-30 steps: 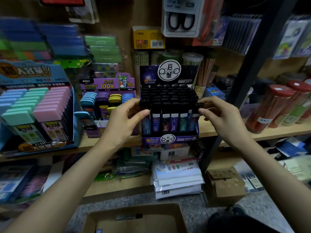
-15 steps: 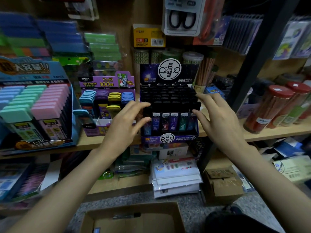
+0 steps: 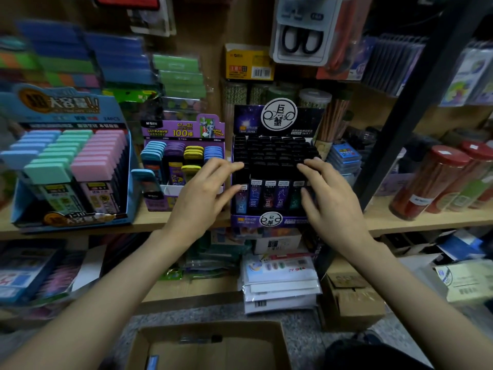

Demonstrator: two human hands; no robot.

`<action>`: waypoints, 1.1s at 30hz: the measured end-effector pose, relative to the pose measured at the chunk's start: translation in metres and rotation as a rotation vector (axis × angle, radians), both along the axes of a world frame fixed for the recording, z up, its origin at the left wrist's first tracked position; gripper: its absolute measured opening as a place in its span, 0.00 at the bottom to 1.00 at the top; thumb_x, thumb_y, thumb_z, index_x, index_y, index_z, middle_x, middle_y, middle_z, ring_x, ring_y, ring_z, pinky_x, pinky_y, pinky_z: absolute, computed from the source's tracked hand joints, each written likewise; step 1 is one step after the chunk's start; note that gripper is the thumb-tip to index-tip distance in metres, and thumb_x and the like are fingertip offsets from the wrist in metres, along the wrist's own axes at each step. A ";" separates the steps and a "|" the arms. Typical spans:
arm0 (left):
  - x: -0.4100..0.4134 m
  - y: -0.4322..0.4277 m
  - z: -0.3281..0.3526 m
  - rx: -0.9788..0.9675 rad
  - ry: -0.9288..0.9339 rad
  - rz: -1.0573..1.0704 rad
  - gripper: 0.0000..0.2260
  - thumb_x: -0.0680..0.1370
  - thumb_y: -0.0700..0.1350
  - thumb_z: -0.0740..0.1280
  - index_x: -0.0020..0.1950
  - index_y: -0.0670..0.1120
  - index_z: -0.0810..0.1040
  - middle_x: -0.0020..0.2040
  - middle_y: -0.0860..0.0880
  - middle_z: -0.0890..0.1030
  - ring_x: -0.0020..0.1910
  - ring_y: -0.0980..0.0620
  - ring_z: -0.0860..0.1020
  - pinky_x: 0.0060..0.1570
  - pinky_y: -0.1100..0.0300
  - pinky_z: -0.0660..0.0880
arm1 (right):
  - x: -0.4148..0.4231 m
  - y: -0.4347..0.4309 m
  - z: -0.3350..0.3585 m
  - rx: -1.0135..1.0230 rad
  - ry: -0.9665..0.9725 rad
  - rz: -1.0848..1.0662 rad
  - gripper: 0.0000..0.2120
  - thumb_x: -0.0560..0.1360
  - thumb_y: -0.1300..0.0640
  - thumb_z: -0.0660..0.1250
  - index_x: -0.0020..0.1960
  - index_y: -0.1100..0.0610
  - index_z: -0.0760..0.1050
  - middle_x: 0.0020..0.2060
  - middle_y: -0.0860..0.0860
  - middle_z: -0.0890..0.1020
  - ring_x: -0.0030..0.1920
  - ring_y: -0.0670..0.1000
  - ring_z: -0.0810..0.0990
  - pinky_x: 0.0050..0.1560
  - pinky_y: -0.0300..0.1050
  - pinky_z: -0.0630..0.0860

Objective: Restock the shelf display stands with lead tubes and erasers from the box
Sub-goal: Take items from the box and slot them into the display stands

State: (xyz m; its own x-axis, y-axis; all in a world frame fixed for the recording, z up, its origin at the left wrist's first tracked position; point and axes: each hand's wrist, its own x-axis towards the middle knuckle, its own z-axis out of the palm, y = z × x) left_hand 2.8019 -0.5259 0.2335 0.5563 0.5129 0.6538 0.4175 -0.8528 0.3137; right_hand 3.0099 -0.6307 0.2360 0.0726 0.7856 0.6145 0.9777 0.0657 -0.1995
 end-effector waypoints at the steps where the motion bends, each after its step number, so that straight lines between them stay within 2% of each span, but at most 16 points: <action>1: -0.003 -0.003 0.002 -0.024 0.003 0.007 0.19 0.77 0.43 0.67 0.67 0.43 0.71 0.57 0.44 0.74 0.56 0.48 0.75 0.53 0.51 0.75 | 0.000 -0.003 0.003 0.006 -0.010 -0.002 0.18 0.76 0.64 0.63 0.65 0.64 0.71 0.64 0.60 0.73 0.67 0.59 0.70 0.65 0.53 0.68; 4: -0.023 -0.015 0.001 -0.085 -0.027 0.052 0.19 0.78 0.44 0.65 0.68 0.46 0.68 0.57 0.48 0.73 0.54 0.52 0.74 0.52 0.56 0.73 | -0.004 -0.015 0.012 0.044 -0.091 0.015 0.12 0.75 0.64 0.63 0.58 0.63 0.76 0.57 0.59 0.77 0.57 0.61 0.74 0.58 0.50 0.68; 6: -0.044 -0.026 -0.006 -0.103 0.008 0.088 0.13 0.78 0.45 0.64 0.62 0.47 0.72 0.52 0.52 0.75 0.49 0.53 0.75 0.46 0.54 0.75 | -0.015 -0.023 0.015 -0.007 -0.063 0.092 0.08 0.75 0.63 0.63 0.52 0.62 0.78 0.49 0.57 0.79 0.50 0.60 0.75 0.52 0.51 0.70; 9: -0.081 -0.041 -0.038 -0.233 0.242 0.130 0.08 0.77 0.47 0.65 0.56 0.51 0.73 0.49 0.57 0.75 0.47 0.55 0.76 0.41 0.56 0.73 | -0.042 -0.035 0.003 -0.225 0.060 0.207 0.07 0.77 0.58 0.62 0.52 0.57 0.77 0.46 0.51 0.79 0.49 0.53 0.76 0.49 0.47 0.71; 12: -0.117 -0.058 -0.092 -0.472 0.425 0.151 0.07 0.78 0.49 0.64 0.55 0.54 0.73 0.49 0.57 0.74 0.48 0.57 0.75 0.41 0.62 0.71 | -0.071 -0.045 -0.038 -0.467 0.034 0.305 0.06 0.78 0.54 0.60 0.51 0.54 0.75 0.46 0.50 0.78 0.49 0.53 0.76 0.46 0.49 0.73; 15: -0.143 -0.079 -0.157 -0.678 0.415 0.218 0.07 0.77 0.45 0.66 0.55 0.48 0.75 0.50 0.53 0.75 0.48 0.54 0.76 0.46 0.59 0.72 | -0.091 -0.059 -0.098 -0.741 -0.067 0.331 0.10 0.80 0.53 0.57 0.55 0.56 0.73 0.52 0.54 0.77 0.53 0.56 0.75 0.50 0.52 0.73; 18: -0.163 -0.099 -0.223 -0.900 0.379 0.288 0.08 0.75 0.37 0.67 0.54 0.39 0.76 0.51 0.44 0.75 0.51 0.46 0.77 0.51 0.55 0.72 | -0.099 -0.071 -0.164 -0.959 -0.120 0.354 0.11 0.79 0.53 0.56 0.57 0.56 0.71 0.56 0.55 0.75 0.57 0.57 0.74 0.53 0.49 0.70; 21: -0.182 -0.124 -0.279 -1.107 0.309 0.356 0.09 0.73 0.30 0.66 0.52 0.37 0.75 0.46 0.41 0.75 0.49 0.50 0.79 0.44 0.63 0.69 | -0.110 -0.077 -0.227 -1.135 -0.035 0.347 0.15 0.79 0.56 0.56 0.63 0.56 0.71 0.62 0.56 0.74 0.62 0.55 0.72 0.61 0.45 0.67; 22: -0.185 -0.131 -0.296 -1.158 0.302 0.408 0.10 0.73 0.30 0.66 0.54 0.36 0.75 0.46 0.39 0.76 0.50 0.47 0.79 0.42 0.62 0.67 | -0.115 -0.078 -0.247 -1.181 0.009 0.338 0.16 0.79 0.57 0.56 0.65 0.56 0.71 0.64 0.56 0.73 0.64 0.54 0.72 0.63 0.44 0.66; 24: -0.187 -0.143 -0.327 -1.230 0.344 0.485 0.15 0.74 0.35 0.67 0.61 0.36 0.73 0.54 0.36 0.76 0.54 0.40 0.76 0.48 0.59 0.67 | -0.126 -0.077 -0.283 -1.247 0.100 0.326 0.17 0.79 0.57 0.57 0.67 0.56 0.70 0.67 0.55 0.71 0.66 0.52 0.70 0.67 0.43 0.64; 27: -0.190 -0.151 -0.360 -1.274 0.414 0.531 0.25 0.76 0.40 0.66 0.70 0.36 0.64 0.65 0.36 0.68 0.62 0.40 0.71 0.63 0.58 0.65 | -0.142 -0.066 -0.325 -1.302 0.217 0.303 0.18 0.80 0.56 0.57 0.70 0.55 0.66 0.68 0.55 0.70 0.66 0.54 0.70 0.66 0.45 0.65; 29: -0.192 -0.150 -0.375 -1.299 0.412 0.543 0.30 0.77 0.43 0.65 0.74 0.35 0.55 0.71 0.35 0.61 0.69 0.41 0.65 0.68 0.58 0.60 | -0.150 -0.054 -0.350 -1.270 0.275 0.284 0.20 0.79 0.57 0.59 0.70 0.54 0.64 0.69 0.55 0.68 0.67 0.55 0.69 0.65 0.49 0.67; 31: -0.191 -0.149 -0.389 -1.308 0.436 0.513 0.34 0.79 0.46 0.63 0.76 0.37 0.48 0.76 0.36 0.50 0.75 0.42 0.55 0.70 0.60 0.53 | -0.159 -0.042 -0.370 -1.217 0.258 0.288 0.22 0.78 0.60 0.59 0.71 0.54 0.63 0.72 0.55 0.63 0.70 0.57 0.65 0.66 0.51 0.67; 33: -0.187 -0.148 -0.401 -1.259 0.508 0.502 0.34 0.80 0.50 0.60 0.76 0.39 0.44 0.76 0.37 0.42 0.77 0.44 0.49 0.70 0.64 0.49 | -0.167 -0.031 -0.387 -1.173 0.188 0.291 0.26 0.77 0.61 0.59 0.74 0.55 0.59 0.75 0.54 0.57 0.73 0.57 0.58 0.67 0.53 0.67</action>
